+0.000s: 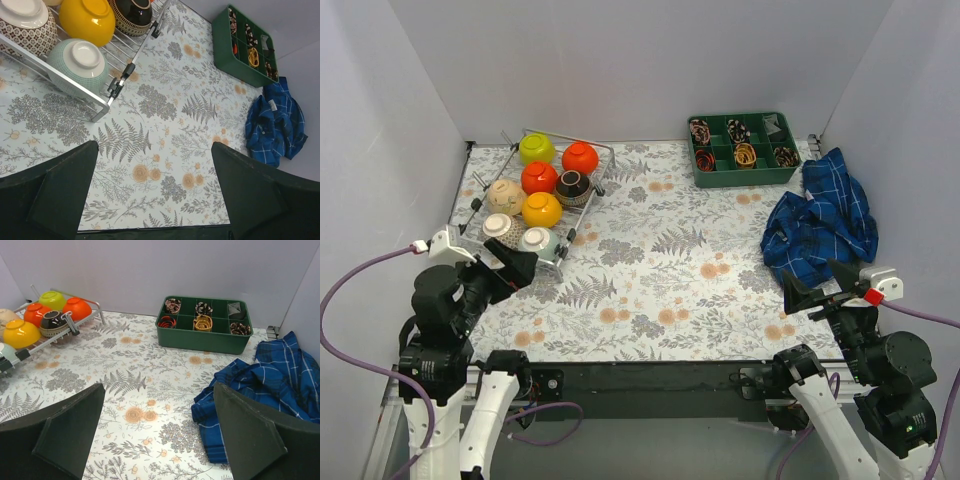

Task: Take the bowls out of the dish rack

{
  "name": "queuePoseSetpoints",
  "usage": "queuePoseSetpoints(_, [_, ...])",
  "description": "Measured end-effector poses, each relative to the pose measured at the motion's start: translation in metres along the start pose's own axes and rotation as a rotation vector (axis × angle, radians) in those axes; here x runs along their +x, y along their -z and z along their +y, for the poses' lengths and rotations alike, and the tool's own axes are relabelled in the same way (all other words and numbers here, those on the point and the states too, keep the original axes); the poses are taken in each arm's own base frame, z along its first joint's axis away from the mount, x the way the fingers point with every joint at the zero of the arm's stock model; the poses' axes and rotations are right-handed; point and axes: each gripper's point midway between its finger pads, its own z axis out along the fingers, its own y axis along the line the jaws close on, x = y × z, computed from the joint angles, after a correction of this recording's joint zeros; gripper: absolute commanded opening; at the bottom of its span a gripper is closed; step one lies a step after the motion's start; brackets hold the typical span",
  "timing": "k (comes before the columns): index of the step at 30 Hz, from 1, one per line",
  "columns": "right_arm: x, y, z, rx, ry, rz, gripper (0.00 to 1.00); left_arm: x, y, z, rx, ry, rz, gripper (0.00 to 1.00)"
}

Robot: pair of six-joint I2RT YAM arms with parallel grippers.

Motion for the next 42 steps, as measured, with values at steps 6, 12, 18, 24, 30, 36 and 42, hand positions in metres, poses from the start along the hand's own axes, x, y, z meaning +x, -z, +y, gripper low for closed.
queuePoseSetpoints(6, [0.0,0.0,0.0,0.0,0.0,0.0,0.99,0.003,-0.007,0.003,-0.019,0.003,0.027,0.98])
queuePoseSetpoints(12, [0.001,-0.001,0.003,-0.019,0.001,0.006,0.99,0.009,-0.02,0.008,-0.061,0.011,0.088,0.98])
queuePoseSetpoints(18, [0.004,-0.005,0.005,-0.025,0.002,0.026,0.99,0.016,-0.035,0.015,-0.111,0.019,0.158,0.98])
queuePoseSetpoints(24, [0.009,-0.01,0.008,-0.037,0.004,0.055,0.98,0.01,-0.049,0.015,-0.167,0.019,0.216,0.98])
queuePoseSetpoints(30, [0.021,-0.017,0.016,-0.081,-0.006,0.086,0.99,-0.012,-0.075,0.016,-0.228,-0.008,0.216,0.98])
queuePoseSetpoints(36, [0.036,-0.03,0.03,-0.147,-0.023,0.165,0.98,-0.01,-0.116,0.035,-0.327,-0.073,0.276,0.98])
queuePoseSetpoints(42, [0.046,-0.041,0.042,-0.204,-0.029,0.22,0.99,-0.013,-0.154,0.054,-0.391,-0.214,0.286,0.98])
